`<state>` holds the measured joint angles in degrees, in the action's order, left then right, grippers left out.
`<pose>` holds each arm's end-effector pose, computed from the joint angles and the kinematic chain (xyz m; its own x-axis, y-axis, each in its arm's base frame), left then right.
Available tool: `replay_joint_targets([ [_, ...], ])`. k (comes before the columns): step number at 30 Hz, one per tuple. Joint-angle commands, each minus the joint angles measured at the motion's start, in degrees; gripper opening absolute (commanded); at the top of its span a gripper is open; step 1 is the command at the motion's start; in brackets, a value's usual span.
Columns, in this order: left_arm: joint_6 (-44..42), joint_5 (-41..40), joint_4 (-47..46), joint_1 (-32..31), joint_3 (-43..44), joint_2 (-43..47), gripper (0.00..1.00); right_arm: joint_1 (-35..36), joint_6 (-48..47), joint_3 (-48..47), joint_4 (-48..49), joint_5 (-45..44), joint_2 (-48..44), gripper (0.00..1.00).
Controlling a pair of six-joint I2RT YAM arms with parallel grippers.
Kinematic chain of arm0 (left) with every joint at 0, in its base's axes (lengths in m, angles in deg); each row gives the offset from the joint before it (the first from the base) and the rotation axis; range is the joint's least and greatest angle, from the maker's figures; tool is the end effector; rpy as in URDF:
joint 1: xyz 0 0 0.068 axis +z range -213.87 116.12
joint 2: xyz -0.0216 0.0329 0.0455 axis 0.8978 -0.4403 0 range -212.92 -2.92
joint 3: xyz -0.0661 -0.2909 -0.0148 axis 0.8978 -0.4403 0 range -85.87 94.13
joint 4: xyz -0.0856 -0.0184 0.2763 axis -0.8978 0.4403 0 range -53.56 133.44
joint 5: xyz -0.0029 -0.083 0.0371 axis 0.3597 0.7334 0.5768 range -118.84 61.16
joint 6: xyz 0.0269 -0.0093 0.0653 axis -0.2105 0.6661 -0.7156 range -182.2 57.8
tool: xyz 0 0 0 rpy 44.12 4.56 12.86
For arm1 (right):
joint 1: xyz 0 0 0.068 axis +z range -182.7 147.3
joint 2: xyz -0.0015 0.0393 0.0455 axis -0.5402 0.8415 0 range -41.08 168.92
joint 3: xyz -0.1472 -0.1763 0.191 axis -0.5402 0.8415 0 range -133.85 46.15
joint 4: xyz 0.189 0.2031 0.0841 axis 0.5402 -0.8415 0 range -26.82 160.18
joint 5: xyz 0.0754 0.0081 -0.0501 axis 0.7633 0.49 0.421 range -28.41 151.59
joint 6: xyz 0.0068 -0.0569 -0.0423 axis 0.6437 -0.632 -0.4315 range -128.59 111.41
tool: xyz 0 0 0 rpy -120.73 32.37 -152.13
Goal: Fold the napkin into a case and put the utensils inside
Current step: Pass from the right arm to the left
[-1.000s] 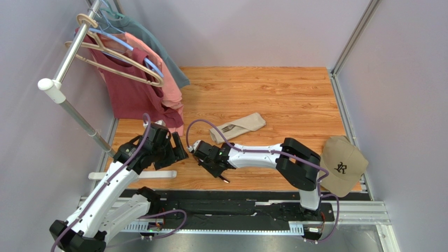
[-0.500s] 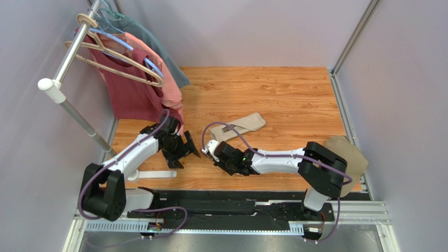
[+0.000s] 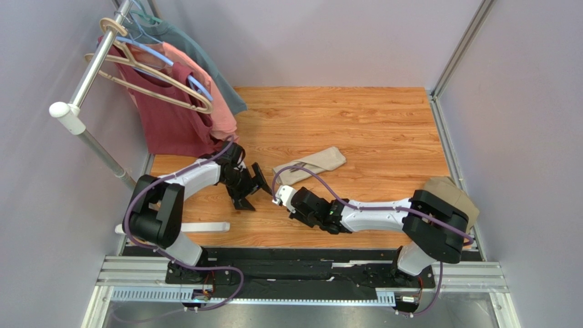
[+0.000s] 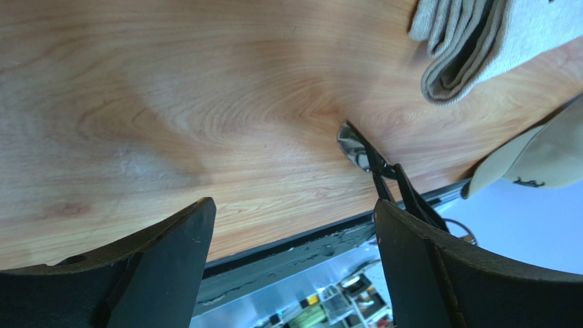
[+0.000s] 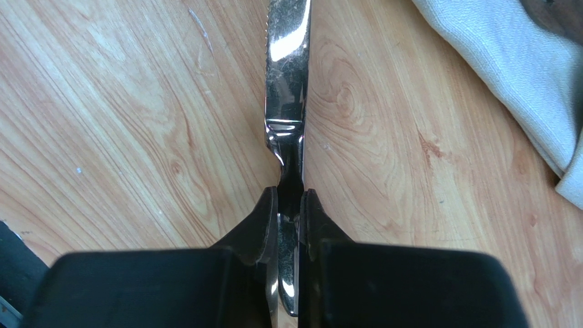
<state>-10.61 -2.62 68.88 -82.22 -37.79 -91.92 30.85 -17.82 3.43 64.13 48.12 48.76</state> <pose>0.2751 -0.1185 0.1480 -0.8804 -0.4487 0.1538 -0.4626 0.7407 -0.4873 0.1588 0.2883 0.1385 -0.2222 -0.7969 -0.5618 -0.8552 0.4360 -0.2802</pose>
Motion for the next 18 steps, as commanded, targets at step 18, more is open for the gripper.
replay_joint_targets([
  [18, 6.6, 5.3, -19.2, -2.4, -2.4, -4.0, 0.81, 0.6, -4.6, -0.3, 5.5, 1.3, -3.1, 0.0],
])
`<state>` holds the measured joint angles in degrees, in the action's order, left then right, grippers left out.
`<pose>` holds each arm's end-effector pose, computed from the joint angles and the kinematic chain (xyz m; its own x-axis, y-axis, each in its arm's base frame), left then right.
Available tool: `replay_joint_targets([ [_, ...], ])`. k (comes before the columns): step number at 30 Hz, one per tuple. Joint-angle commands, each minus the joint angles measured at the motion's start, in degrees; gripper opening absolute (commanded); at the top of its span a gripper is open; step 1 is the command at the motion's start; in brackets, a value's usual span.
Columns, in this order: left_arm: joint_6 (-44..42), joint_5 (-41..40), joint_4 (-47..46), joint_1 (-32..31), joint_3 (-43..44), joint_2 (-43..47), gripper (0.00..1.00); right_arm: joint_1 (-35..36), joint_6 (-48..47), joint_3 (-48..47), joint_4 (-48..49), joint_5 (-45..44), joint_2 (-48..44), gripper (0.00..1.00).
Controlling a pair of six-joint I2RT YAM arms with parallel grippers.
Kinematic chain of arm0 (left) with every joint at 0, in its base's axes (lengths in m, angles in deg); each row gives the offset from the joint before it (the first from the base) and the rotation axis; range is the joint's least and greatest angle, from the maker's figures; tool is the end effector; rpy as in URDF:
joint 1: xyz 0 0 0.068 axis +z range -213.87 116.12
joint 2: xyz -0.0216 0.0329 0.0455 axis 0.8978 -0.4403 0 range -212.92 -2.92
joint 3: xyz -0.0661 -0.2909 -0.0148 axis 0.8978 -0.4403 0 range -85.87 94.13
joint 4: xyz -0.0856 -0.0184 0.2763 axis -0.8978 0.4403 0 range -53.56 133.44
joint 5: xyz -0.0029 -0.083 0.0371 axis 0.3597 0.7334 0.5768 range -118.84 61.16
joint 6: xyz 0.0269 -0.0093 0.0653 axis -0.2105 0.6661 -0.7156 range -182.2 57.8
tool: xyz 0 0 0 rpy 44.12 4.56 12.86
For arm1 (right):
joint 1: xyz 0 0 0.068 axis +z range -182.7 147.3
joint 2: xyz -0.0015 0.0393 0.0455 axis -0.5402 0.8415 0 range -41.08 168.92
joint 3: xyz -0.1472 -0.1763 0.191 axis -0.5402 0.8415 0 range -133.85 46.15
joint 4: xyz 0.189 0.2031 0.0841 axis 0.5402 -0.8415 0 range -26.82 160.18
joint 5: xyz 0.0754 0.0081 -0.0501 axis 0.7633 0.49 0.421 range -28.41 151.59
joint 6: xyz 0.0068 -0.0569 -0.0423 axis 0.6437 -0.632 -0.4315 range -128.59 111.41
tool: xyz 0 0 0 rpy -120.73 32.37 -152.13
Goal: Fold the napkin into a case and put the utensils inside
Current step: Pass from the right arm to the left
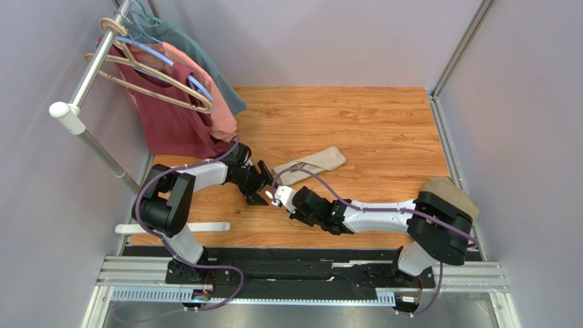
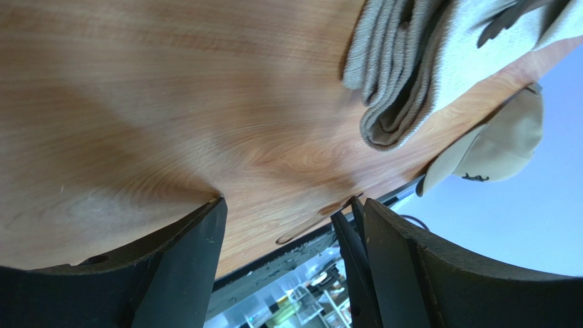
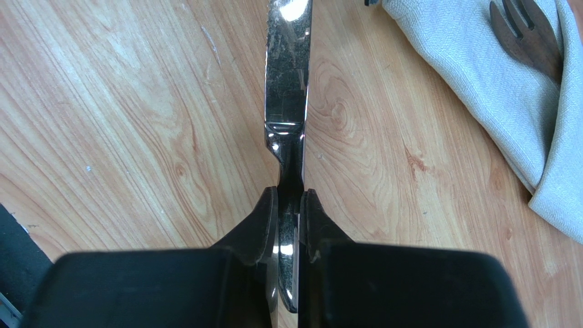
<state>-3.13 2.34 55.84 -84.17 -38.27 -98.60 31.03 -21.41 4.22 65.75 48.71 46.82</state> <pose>0.2941 -0.1411 0.1235 -0.8594 -0.4646 0.2134 -0.4951 0.6520 -0.5743 0.1566 0.2876 0.1468 -0.1525 -0.7977 -0.5835 -0.8667 0.3917 -0.3089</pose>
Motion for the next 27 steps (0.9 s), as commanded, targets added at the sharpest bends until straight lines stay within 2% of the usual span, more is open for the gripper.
replay_joint_targets([
  [1, -2.0, -0.8, -5.9, -0.4, -2.0, 3.0, 0.8, 0.4, -0.8, -1.3, 3.9, 0.8, -1.0, 0.0],
  [5, -3.1, -1.6, -3.9, -1.0, -0.9, 2.5, 0.65, 0.4, 0.0, -1.7, 6.0, 0.6, -0.6, 0.0],
  [11, -3.4, -2.9, -4.8, -2.4, -1.1, 2.0, 0.54, 0.3, -0.3, -1.8, 5.9, 1.6, -0.7, 0.0],
  [14, -3.3, -3.0, -6.5, -2.6, -2.2, 3.2, 0.32, 0.3, -0.5, -2.3, 5.6, 3.3, 0.1, 0.0],
  [16, -3.3, -2.7, -7.8, -2.6, -3.2, 3.8, 0.25, 0.3, -0.1, -2.0, 5.9, 4.2, 0.5, 0.0],
  [20, -3.0, -3.0, -8.7, -2.7, -4.2, 5.2, 0.03, 0.3, 0.4, -2.2, 6.5, 4.3, 1.3, 0.0],
  [23, -4.3, -3.0, -7.2, -3.3, -3.6, 4.7, 0.0, -0.4, 2.3, -3.4, 5.1, 4.8, 1.5, 0.0],
  [24, -5.1, -3.1, -6.7, -3.7, -3.4, 4.7, 0.0, -0.8, 3.5, -3.9, 4.6, 5.2, 1.5, 0.05],
  [25, -5.5, -4.2, -5.9, -4.0, -3.0, 4.7, 0.0, -1.5, 4.5, -4.2, 2.8, 6.5, 1.4, 0.28],
  [27, -6.2, -5.4, -4.8, -5.0, -3.2, 5.5, 0.0, -1.8, 8.2, -4.7, 1.0, 5.7, 0.4, 0.48],
])
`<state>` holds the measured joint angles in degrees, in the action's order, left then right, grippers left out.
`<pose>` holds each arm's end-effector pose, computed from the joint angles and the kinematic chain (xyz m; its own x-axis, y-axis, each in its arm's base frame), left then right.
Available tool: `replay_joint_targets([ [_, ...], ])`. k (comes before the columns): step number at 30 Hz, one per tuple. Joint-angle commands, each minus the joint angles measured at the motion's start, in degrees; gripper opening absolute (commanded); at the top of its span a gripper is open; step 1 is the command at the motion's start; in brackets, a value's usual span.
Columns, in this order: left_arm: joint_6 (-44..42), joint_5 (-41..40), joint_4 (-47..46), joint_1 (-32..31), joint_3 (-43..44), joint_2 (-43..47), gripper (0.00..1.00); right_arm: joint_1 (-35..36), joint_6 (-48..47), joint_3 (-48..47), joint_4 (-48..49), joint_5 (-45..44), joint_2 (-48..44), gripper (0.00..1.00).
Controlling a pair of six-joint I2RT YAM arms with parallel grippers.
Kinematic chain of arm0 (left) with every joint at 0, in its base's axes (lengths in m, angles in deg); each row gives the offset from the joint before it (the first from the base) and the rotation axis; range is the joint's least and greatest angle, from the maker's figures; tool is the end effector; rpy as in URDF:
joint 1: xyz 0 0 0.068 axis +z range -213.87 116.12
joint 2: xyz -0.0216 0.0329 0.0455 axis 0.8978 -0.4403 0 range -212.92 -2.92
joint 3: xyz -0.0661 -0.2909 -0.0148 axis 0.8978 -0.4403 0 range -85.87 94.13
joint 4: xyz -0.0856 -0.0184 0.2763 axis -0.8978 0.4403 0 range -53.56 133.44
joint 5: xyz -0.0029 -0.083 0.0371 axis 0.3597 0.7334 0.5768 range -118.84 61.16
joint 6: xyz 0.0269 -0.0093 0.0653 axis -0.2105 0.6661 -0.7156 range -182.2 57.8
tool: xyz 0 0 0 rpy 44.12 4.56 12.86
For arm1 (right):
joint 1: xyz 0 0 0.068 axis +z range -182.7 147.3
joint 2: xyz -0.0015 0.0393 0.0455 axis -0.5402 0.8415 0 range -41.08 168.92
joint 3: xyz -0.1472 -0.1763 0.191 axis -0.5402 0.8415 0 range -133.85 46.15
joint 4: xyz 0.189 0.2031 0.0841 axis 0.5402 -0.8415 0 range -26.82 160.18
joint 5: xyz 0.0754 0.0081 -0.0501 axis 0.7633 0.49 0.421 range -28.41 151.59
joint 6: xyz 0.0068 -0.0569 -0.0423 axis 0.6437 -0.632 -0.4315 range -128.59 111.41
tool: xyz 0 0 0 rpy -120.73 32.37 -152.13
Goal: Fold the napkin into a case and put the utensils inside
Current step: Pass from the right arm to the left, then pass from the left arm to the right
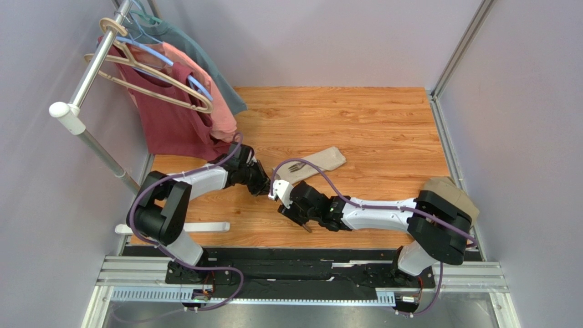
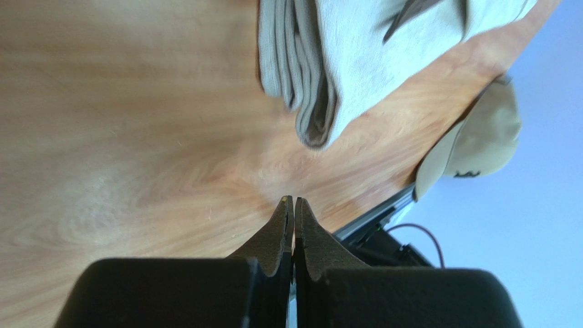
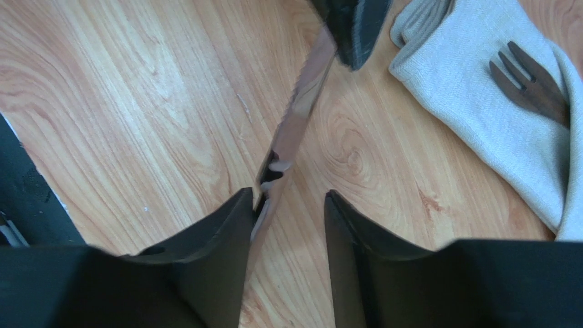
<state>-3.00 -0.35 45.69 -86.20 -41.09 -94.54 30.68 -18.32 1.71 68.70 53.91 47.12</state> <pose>0.2949 -0.1513 0.1403 -0.8913 -0.4501 0.0544 -0.3625 0.6354 -0.6818 0.1612 0.3040 0.1633 -0.1709 -0.7149 -0.6780 -0.8854 0.4133 -0.2126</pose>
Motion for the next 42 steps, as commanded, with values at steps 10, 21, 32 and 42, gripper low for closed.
replay_joint_targets([
  [10, -0.1, -6.6, 12.5, -4.2, 0.0, 9.6, 0.0, -1.5, 8.0, -1.0, -1.3, 1.2, -0.7, 0.52],
  [21, 6.6, -16.5, 4.4, -4.2, -5.3, 25.1, 0.0, -6.2, 14.0, 1.3, -6.1, 9.4, -15.9, 0.57],
  [32, 5.8, -11.4, 4.0, -4.6, -2.5, 30.1, 0.0, -5.5, 7.7, -2.2, 0.9, 21.9, -8.3, 0.57],
  [42, 4.6, -7.4, 3.8, -4.7, -6.3, 36.1, 0.0, -5.9, 1.1, -7.1, -0.1, 17.5, -3.1, 0.0],
])
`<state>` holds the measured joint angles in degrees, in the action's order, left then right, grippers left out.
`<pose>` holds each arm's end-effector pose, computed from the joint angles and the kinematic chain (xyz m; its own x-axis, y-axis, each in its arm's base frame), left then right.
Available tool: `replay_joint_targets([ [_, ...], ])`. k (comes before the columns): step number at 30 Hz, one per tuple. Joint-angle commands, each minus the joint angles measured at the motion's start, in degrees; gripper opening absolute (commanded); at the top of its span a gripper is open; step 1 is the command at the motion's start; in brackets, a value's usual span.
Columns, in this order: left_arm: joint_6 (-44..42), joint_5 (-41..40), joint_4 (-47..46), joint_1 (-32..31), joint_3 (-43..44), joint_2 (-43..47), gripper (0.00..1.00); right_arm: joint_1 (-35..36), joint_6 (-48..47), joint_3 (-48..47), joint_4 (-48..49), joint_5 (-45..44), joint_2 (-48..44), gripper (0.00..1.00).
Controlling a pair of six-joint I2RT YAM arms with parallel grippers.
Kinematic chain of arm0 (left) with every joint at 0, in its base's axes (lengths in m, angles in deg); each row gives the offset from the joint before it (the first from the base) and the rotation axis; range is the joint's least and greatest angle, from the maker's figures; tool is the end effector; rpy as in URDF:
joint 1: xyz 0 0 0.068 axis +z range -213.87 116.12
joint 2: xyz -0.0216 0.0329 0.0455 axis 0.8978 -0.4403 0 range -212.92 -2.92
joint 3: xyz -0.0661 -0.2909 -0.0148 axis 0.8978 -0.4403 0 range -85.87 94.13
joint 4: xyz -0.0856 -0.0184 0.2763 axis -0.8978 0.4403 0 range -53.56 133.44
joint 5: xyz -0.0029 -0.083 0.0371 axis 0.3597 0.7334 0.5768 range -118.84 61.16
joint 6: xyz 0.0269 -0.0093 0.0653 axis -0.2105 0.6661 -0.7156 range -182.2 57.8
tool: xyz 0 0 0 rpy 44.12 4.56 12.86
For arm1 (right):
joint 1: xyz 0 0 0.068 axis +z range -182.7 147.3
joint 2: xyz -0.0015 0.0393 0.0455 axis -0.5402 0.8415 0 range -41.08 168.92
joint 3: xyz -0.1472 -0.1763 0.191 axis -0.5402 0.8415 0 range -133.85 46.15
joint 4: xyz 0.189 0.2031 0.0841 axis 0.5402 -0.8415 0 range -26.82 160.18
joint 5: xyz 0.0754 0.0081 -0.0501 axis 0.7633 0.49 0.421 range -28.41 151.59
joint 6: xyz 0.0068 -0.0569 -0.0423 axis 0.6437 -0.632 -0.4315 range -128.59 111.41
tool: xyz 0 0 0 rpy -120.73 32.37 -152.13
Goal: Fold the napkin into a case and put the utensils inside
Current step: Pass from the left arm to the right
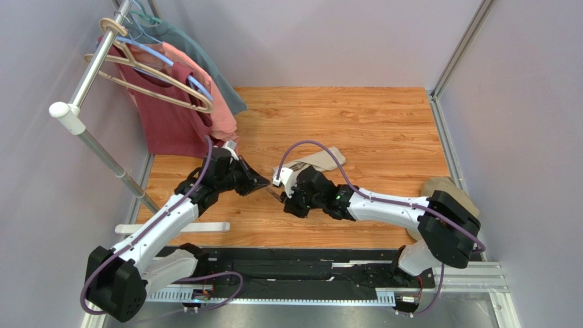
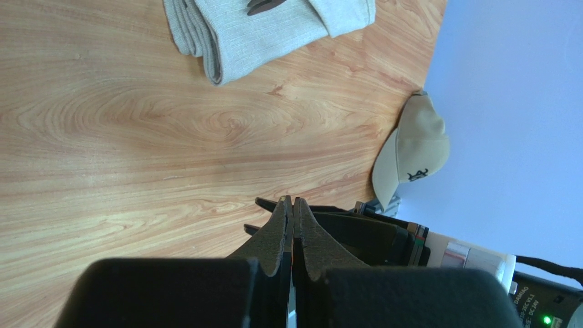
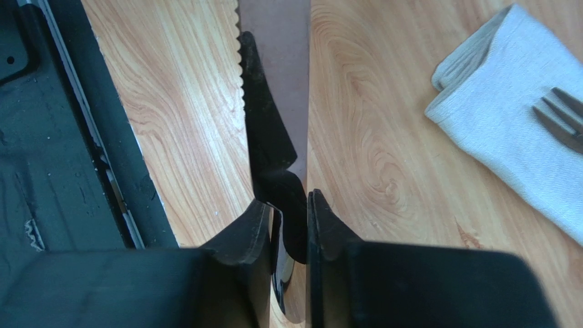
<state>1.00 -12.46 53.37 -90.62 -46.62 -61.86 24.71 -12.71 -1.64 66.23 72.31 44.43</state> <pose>0.2192 -0.1290 0.2486 -0.8060 -0.5528 -0.2117 -0.1897 0.5801 -0.7922 0.1793 0.3005 0.1949 -0.2922 -0.5883 -0.7540 -0.9261 0.3708 0.0696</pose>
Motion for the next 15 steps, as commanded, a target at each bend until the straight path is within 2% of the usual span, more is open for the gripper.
replay_joint_targets([
  [1, 0.2, 5.4, -5.7, -0.2, -1.3, 4.3, 0.0, 0.1, -6.6, -4.2, 1.7, -2.0, -0.6, 0.0],
  [3, -2.9, 9.5, -6.2, -0.2, -1.2, 4.4, 0.0, 0.1, -9.4, -4.1, 0.9, -6.3, -1.6, 0.0],
  [4, -4.9, 10.7, -3.2, -0.2, -0.5, 4.7, 0.23, 0.1, -11.5, -3.8, 0.4, -7.5, -2.2, 0.0],
  [5, -8.7, 11.2, -0.5, -0.2, 0.3, 5.0, 0.4, 0.0, -15.8, -2.2, 0.6, -8.7, -3.2, 0.0],
  [7, -12.2, 13.7, 4.8, 0.2, 1.7, 6.0, 0.55, -0.2, -20.9, 0.2, 1.7, -10.6, -6.6, 0.0],
  [8, -15.8, 15.4, 6.0, 0.4, 2.1, 6.4, 0.56, -0.2, -26.4, 2.0, 1.7, -12.5, -7.6, 0.0],
  [11, -20.4, 20.5, 10.5, 1.1, 3.2, 8.7, 0.57, -0.7, -31.8, 3.8, 1.5, -13.4, -11.2, 0.0],
  [15, -23.0, 24.6, 13.6, 1.8, 2.2, 10.6, 0.56, -1.4, -36.3, 3.6, -0.4, -8.6, -14.5, 0.0],
])
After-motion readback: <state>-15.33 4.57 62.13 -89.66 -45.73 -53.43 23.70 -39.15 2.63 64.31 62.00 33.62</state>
